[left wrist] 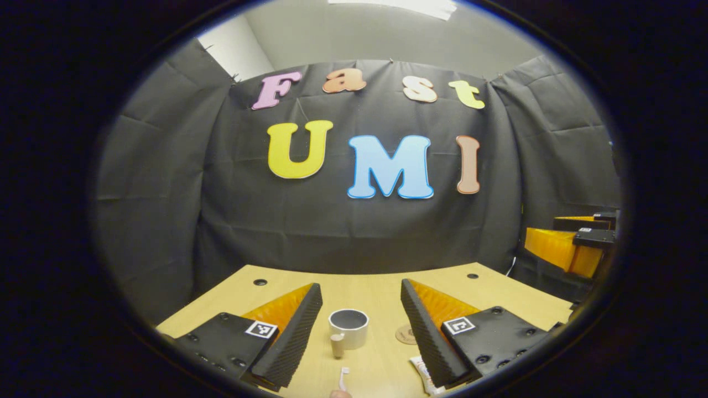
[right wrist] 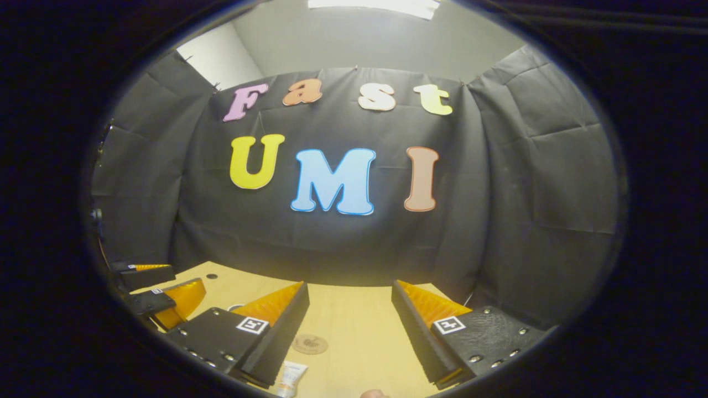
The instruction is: Put the toothbrush and toothpaste on the desktop into the cup, then pick up the cup and place it on the coaster on the desktop.
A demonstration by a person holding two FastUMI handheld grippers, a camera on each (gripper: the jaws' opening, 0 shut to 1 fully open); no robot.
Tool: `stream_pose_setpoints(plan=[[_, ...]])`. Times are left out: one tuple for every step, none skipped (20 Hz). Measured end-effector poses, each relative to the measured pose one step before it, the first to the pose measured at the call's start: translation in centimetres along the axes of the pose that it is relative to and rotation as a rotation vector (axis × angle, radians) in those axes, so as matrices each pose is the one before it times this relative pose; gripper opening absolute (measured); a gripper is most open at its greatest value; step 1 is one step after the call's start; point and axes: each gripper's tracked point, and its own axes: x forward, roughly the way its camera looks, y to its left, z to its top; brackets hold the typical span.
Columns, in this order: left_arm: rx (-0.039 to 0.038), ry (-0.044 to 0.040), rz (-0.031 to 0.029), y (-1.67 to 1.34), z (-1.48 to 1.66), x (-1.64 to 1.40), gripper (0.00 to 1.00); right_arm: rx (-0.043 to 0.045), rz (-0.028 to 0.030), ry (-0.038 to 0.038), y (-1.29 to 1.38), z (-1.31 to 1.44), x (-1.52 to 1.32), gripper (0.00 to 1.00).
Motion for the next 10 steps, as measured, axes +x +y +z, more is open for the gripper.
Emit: stream_pose_setpoints(plan=[[-0.00009, -0.00448, -0.00045, -0.039, 0.262, -0.228, 0.96, -0.00212, 0.00054, 0.00104, 0.151, -0.136, 0.059, 0.97], [0.0029, 0.00205, -0.00047, -0.019, 0.024, -0.309, 0.98, -0.00876, 0.00886, 0.01213, 0.261, -0.691, 0.146, 0.93], [-0.00019, -0.00702, 0.00506, 0.323, 0.246, -0.241, 1.0, -0.01708, 0.00917, 0.0151, 0.391, -0.617, 0.21, 0.93], [-0.00149, 0.00478, 0.00391, 0.199, 0.07, -0.087, 1.0, -0.01686, 0.00066, 0.01956, 0.118, -0.604, 0.085, 0.93], [-0.00108, 0.01005, -0.00089, 0.245, -0.285, -0.062, 1.0, -0.01081, -0.00013, 0.01344, 0.113, -0.438, 0.033, 0.93], [-0.00094, 0.00854, -0.00131, 0.078, -0.21, -0.2, 1.0, -0.00025, 0.00661, 0.00932, 0.308, -0.35, -0.073, 0.93], [0.00108, 0.00946, -0.00069, 0.181, -0.305, -0.132, 1.0, 0.00719, 0.00753, 0.01328, 0.431, -0.24, -0.035, 0.93], [0.00226, 0.01402, -0.00308, 0.193, -0.354, -0.093, 1.0, 0.0081, 0.00482, 0.01792, 0.255, -0.52, -0.032, 0.93], [-0.00031, 0.01805, -0.01324, -0.149, -0.513, 0.011, 1.0, 0.01002, 0.001, 0.01472, 0.296, -0.311, -0.056, 0.93], [-0.00393, 0.01813, -0.01202, -0.16, -0.56, 0.1, 1.0, 0.01403, 0.00779, 0.01215, 0.454, -0.298, -0.119, 0.93]])
